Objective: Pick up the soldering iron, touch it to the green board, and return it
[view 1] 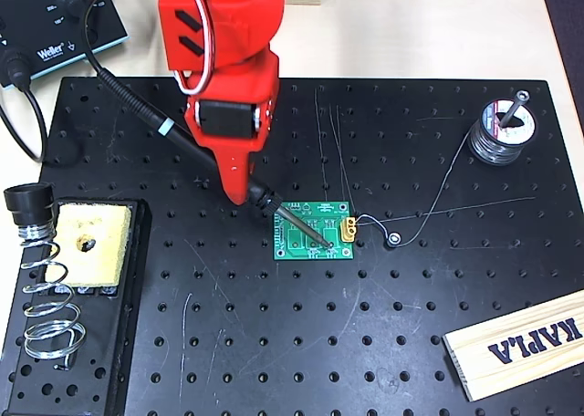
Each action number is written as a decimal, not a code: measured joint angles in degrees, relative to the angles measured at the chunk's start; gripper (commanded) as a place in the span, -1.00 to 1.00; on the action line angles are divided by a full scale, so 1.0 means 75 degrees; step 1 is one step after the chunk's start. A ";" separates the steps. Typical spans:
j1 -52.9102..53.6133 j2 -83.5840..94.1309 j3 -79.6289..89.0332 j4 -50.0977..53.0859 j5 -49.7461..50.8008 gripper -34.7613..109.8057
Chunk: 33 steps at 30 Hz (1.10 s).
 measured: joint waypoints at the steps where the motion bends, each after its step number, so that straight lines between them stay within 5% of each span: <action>1: 0.0000 0.0000 0.0000 -0.0012 0.0023 -0.52; 33: -0.0246 0.0223 0.0973 -0.0586 0.0492 -0.52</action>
